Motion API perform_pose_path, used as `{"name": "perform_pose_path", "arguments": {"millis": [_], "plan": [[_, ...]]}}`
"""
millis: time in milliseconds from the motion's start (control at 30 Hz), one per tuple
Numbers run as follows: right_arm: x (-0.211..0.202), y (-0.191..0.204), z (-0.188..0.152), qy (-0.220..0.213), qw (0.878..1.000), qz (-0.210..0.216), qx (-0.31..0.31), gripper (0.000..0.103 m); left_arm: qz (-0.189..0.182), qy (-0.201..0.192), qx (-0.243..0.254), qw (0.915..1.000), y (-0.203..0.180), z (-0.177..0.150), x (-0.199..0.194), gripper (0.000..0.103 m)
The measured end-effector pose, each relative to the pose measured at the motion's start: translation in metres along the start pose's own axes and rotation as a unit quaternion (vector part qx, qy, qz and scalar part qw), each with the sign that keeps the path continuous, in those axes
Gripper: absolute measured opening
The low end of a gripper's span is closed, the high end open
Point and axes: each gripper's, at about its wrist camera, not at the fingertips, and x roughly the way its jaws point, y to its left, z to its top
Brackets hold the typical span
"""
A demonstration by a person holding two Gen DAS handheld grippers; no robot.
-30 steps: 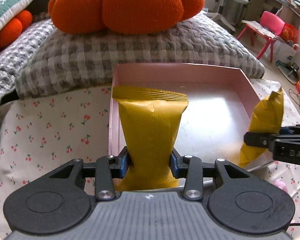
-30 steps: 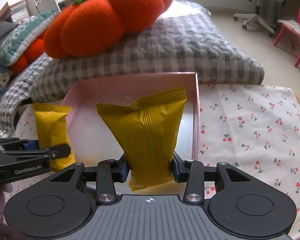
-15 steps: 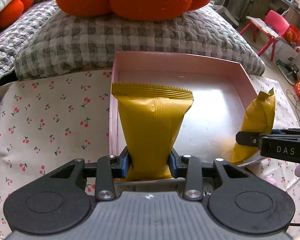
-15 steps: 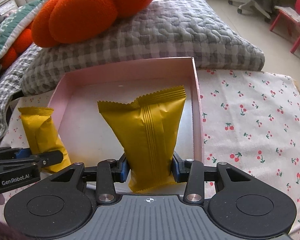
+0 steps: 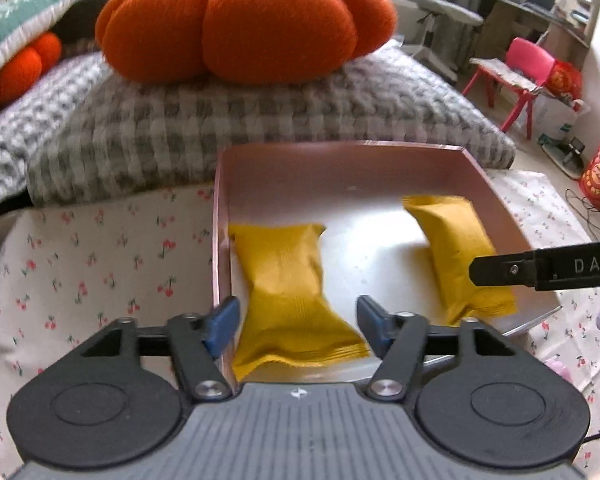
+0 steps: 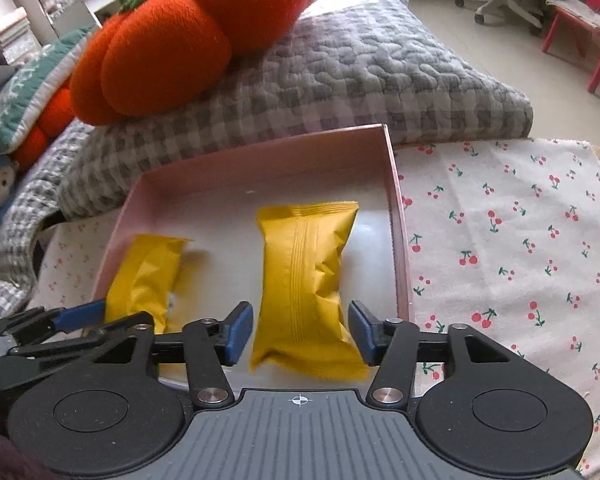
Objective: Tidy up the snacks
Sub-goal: 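Carry both yellow pouches into the pink box and open both tools, then move both tools back over the snack pile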
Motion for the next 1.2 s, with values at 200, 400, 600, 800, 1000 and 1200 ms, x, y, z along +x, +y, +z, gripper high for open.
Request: {"name": "perform_pose_path", "arguments": {"millis": [200,400,600,800,1000,1200], "plan": [[-0.019,0.002,0.002,-0.020,1.000,0.010,-0.001,0.070,-0.005,-0.018,-0.002,0.9998,-0.003,0.007,-0.015,0.085],[-0.042,0.002,-0.008,-0.025,0.999,0.016,-0.015,0.081,-0.011,-0.021,-0.001,0.9997,-0.010,0.003,-0.033,0.097],[-0.071,-0.006,-0.023,-0.036,0.999,0.025,-0.010,0.087,-0.010,-0.034,-0.003,0.9994,-0.016,-0.004,-0.058,0.103],[-0.102,-0.017,-0.044,-0.052,0.998,0.038,-0.001,0.093,-0.002,-0.041,0.008,0.9991,-0.022,-0.022,-0.079,0.103],[-0.116,-0.031,-0.073,-0.059,0.998,0.032,-0.003,0.093,-0.004,-0.048,-0.012,0.9988,-0.018,-0.047,-0.094,0.103],[-0.122,-0.038,-0.101,-0.067,0.997,0.029,-0.014,0.094,0.006,-0.050,-0.019,0.9986,-0.018,-0.076,-0.099,0.103]]}}
